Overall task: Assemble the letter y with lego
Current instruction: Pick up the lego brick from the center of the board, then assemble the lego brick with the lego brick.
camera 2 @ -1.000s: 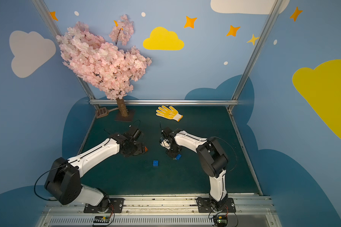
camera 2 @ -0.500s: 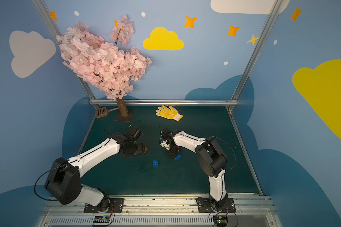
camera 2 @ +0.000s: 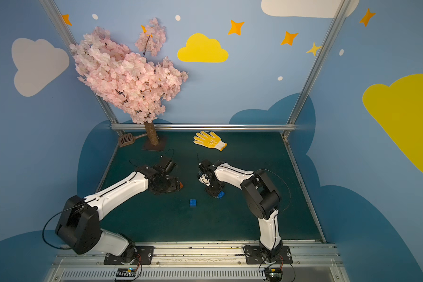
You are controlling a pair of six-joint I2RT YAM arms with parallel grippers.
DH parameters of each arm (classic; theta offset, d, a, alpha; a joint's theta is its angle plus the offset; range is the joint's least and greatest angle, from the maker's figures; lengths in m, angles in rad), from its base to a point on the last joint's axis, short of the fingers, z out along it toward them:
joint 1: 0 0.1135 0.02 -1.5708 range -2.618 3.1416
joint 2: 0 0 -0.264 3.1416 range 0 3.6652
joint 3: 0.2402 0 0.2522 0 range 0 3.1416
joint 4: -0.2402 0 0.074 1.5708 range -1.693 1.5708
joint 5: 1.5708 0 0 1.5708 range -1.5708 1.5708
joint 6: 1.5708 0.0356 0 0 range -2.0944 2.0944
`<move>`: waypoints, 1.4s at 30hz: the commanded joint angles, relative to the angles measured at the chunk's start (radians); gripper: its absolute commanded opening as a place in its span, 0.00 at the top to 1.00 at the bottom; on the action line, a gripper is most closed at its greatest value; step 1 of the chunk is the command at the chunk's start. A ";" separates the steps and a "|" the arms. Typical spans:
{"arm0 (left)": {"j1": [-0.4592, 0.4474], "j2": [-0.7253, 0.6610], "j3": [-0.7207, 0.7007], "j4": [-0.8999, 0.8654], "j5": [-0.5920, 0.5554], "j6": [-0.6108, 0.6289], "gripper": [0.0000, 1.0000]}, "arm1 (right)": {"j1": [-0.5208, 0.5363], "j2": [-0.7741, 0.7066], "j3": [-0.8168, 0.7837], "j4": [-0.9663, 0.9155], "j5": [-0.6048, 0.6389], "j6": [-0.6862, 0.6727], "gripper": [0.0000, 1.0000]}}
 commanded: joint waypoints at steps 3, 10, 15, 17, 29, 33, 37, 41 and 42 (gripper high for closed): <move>0.041 -0.032 -0.004 -0.016 0.007 0.040 0.17 | 0.029 -0.096 0.034 -0.022 -0.086 -0.147 1.00; 0.161 -0.057 -0.007 -0.033 0.055 0.065 0.19 | 0.099 -0.129 0.018 -0.022 -0.147 -0.280 1.00; 0.217 -0.027 0.008 -0.050 0.109 0.100 0.19 | 0.157 -0.096 0.054 -0.043 -0.135 -0.311 1.00; 0.225 -0.025 0.010 -0.059 0.109 0.112 0.13 | 0.180 -0.082 0.064 -0.042 -0.120 -0.323 1.00; 0.323 -0.038 -0.030 -0.062 0.128 0.062 0.04 | 0.248 -0.024 0.108 -0.053 -0.091 -0.369 1.00; 0.339 -0.034 -0.033 -0.066 0.135 0.071 0.03 | 0.250 -0.005 0.109 -0.046 -0.080 -0.376 1.00; 0.344 -0.038 -0.038 -0.066 0.136 0.075 0.03 | 0.250 0.004 0.109 -0.039 -0.072 -0.387 1.00; 0.345 -0.034 -0.039 -0.063 0.137 0.075 0.03 | 0.250 0.012 0.114 -0.044 -0.068 -0.395 1.00; 0.345 -0.030 -0.039 -0.063 0.138 0.075 0.03 | 0.250 0.013 0.115 -0.044 -0.067 -0.397 1.00</move>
